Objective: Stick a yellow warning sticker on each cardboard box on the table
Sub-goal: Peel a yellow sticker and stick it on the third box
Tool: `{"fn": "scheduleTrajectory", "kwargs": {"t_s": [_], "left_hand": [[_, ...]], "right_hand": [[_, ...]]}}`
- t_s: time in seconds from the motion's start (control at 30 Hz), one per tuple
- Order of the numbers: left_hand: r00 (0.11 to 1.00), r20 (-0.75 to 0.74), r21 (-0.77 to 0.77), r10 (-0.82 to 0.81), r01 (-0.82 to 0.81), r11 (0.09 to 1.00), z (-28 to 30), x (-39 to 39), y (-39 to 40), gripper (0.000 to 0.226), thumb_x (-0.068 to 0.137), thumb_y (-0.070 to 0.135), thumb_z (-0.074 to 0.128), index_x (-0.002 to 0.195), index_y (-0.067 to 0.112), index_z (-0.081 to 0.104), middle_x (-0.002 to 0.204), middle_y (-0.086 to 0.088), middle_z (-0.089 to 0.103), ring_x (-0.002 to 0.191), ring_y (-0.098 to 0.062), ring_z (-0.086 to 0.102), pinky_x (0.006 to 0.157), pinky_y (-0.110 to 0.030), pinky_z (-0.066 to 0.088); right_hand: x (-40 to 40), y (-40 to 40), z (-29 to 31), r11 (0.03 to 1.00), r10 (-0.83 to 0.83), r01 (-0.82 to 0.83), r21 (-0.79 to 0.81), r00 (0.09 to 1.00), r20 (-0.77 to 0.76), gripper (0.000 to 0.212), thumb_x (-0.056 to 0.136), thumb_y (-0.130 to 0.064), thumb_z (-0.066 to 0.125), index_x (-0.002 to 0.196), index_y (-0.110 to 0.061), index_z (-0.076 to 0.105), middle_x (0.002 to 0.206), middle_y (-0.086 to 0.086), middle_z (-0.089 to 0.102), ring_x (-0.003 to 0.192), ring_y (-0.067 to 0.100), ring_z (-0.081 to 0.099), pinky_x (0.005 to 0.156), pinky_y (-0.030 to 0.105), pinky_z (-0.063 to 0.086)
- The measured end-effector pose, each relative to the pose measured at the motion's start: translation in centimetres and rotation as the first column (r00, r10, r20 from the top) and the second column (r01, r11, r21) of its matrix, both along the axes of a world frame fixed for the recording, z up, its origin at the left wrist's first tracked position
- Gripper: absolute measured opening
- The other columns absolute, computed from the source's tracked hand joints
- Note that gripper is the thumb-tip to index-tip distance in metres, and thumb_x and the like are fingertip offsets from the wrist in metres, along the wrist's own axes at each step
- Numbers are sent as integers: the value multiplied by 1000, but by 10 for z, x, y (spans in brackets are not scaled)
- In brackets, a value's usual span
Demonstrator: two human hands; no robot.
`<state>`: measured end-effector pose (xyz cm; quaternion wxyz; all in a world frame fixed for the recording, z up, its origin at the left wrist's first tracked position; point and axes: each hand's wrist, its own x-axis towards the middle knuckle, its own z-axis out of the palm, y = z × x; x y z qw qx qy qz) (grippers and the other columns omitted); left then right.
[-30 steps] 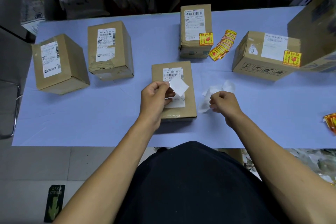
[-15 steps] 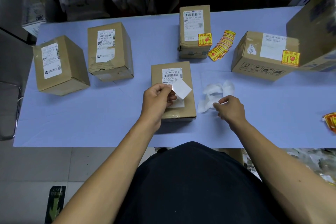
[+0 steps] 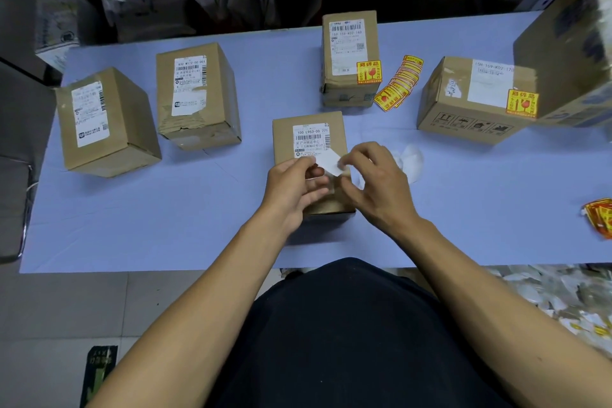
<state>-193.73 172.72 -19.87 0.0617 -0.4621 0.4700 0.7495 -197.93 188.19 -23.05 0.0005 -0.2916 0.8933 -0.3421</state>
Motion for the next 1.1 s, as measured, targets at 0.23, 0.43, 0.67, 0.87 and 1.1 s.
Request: {"fn": "scheduleTrajectory", "kwargs": {"t_s": [0.23, 0.43, 0.67, 0.87, 1.1], "left_hand": [[979, -27, 349, 201, -179, 920, 4, 2, -5, 24, 97, 31, 59, 86, 11, 65, 75, -5, 72, 65, -18, 70, 60, -29, 59], [984, -34, -16, -176, 176, 984, -5, 10, 6, 8, 94, 20, 66, 93, 15, 71, 80, 1, 69, 66, -10, 61, 64, -23, 54], [987, -92, -144, -131, 117, 983, -8, 5, 11, 15, 93, 7, 65, 78, 13, 66, 65, -3, 62, 58, -11, 58, 63, -26, 53], [949, -86, -247, -304, 276, 929, -10, 10, 6, 19, 93, 9, 65, 75, 15, 67, 72, -7, 65, 57, -11, 57, 58, -25, 50], [890, 55, -378, -452, 438, 816, -22, 18, -3, 15, 89, 12, 68, 74, 15, 68, 59, 5, 64, 49, -9, 56, 56, -26, 49]], "right_hand": [[-4, -16, 13, 754, -97, 597, -273, 513, 853, 11, 91, -8, 67, 82, -12, 63, 73, -1, 68, 66, 8, 63, 63, 22, 53], [-2, -9, 14, 526, 334, 833, -172, -16, 942, 9, 94, -11, 63, 86, -15, 62, 76, 5, 74, 67, 13, 72, 64, 24, 60], [8, -7, 12, 619, 247, 760, -199, 53, 968, 7, 93, -13, 67, 86, -13, 66, 82, 6, 73, 74, 14, 73, 68, 26, 61], [0, 5, 15, 767, -66, 623, -154, 315, 947, 6, 92, -20, 68, 94, -15, 67, 84, 1, 71, 74, 14, 68, 67, 26, 59], [7, 7, 5, 880, -172, 470, -67, 447, 878, 12, 91, -12, 64, 79, -13, 67, 70, -4, 65, 66, 7, 61, 60, 19, 54]]}}
